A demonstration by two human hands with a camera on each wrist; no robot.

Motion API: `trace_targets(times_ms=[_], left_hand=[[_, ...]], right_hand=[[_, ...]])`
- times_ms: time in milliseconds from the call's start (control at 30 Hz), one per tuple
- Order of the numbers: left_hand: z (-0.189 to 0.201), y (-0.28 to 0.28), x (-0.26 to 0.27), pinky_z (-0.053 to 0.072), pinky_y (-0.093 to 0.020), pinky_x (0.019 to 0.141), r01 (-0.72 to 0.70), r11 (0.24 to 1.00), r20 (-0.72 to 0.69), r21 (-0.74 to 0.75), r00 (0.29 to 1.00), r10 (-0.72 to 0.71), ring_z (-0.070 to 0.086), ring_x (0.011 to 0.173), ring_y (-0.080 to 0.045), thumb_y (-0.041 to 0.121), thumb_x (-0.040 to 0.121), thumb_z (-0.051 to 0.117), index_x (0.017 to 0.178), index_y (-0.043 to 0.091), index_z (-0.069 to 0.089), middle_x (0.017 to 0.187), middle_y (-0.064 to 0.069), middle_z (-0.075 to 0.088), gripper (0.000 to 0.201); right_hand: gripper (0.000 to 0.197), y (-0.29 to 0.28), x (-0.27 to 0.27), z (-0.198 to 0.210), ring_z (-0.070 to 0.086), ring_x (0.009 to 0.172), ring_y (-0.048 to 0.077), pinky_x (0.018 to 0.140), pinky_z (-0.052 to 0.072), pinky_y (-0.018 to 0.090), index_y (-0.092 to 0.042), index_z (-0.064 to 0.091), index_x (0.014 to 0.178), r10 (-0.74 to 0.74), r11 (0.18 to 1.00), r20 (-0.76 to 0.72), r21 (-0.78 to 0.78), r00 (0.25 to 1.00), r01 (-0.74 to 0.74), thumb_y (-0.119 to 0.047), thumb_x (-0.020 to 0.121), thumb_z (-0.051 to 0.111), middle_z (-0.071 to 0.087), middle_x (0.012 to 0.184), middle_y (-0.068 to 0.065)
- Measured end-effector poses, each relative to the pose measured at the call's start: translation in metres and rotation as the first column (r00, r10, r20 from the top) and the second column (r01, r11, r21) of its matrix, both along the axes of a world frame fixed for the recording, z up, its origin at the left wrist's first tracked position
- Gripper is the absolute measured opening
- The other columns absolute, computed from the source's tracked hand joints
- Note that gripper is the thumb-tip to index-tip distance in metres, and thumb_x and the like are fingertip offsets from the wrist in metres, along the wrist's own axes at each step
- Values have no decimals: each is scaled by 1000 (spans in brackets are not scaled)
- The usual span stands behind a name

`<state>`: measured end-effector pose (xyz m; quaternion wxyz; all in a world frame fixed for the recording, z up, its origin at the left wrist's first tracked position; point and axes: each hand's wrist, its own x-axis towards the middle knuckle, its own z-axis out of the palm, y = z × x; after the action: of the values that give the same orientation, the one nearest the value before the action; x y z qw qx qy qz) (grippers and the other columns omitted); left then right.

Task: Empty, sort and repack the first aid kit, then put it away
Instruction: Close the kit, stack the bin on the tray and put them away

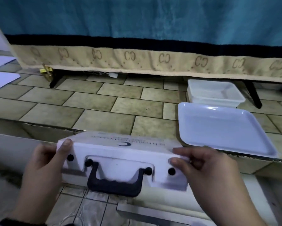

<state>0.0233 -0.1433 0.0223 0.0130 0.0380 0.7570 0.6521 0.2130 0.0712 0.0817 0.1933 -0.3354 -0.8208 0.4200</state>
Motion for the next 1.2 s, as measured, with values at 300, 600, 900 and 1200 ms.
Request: trace_targets(times_ms=[300,600,900,1200], left_hand=[[-19,50,30,35,-32,61,394,871,124,-293,919,-374,50,61,-21,41,77,71,70,11,56,60,0,58,34],[-61,120,59,37,-32,104,743,616,497,-260,650,-575,47,121,-11,86,52,39,123,33,45,132,6,52,90],[-97,149,69,26,-24,107,806,426,646,-412,588,-487,31,137,-17,60,86,47,144,17,28,151,-3,29,76],[-114,162,56,40,-24,97,735,86,550,-672,574,-606,51,123,-20,45,94,44,116,23,52,131,-4,55,32]], right_hand=[[40,49,64,-35,59,52,-5,58,43,12,-53,62,46,-98,992,283,-46,954,116,-25,66,83,64,54,-27],[33,127,84,-103,65,66,8,65,48,20,-42,64,56,-121,987,512,-29,850,158,-18,69,81,65,54,-18],[29,137,53,-156,63,91,8,63,39,13,-14,75,100,80,983,670,-178,738,55,-17,71,76,73,102,1],[25,147,59,-155,61,105,12,72,38,16,-19,74,96,254,958,684,-277,684,-79,-29,73,74,63,98,-1]])
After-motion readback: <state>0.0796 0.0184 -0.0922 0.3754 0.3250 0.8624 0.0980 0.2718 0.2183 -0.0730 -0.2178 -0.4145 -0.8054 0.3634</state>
